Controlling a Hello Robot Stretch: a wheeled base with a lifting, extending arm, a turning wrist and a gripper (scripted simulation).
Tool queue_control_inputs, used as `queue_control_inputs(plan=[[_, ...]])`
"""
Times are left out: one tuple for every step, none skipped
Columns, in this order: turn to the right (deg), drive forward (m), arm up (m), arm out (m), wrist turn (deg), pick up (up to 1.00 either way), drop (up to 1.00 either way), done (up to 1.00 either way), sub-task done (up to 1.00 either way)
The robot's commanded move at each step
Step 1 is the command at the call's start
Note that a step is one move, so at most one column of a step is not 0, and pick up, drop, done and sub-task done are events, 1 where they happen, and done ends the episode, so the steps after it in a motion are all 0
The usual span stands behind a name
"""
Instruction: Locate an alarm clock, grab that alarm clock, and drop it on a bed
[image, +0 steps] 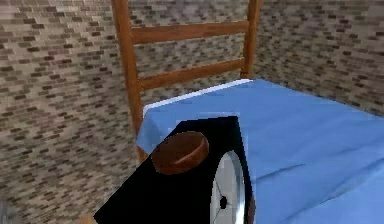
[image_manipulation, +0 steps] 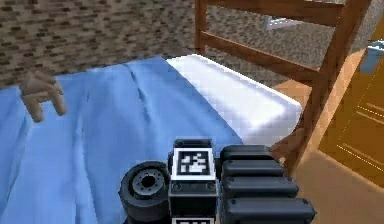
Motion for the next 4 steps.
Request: queue_control_inputs(plan=[[0.0,0.05,0.0,0.0,0.0,0.0,0.0,0.0,0.0],[45.0,0.0,0.0,0.0,0.0,0.0,0.0,0.0,0.0],[45.0,0.0,0.0,0.0,0.0,0.0,0.0,0.0,0.0],[21.0,0.0,0.0,0.0,0.0,0.0,0.0,0.0,0.0]])
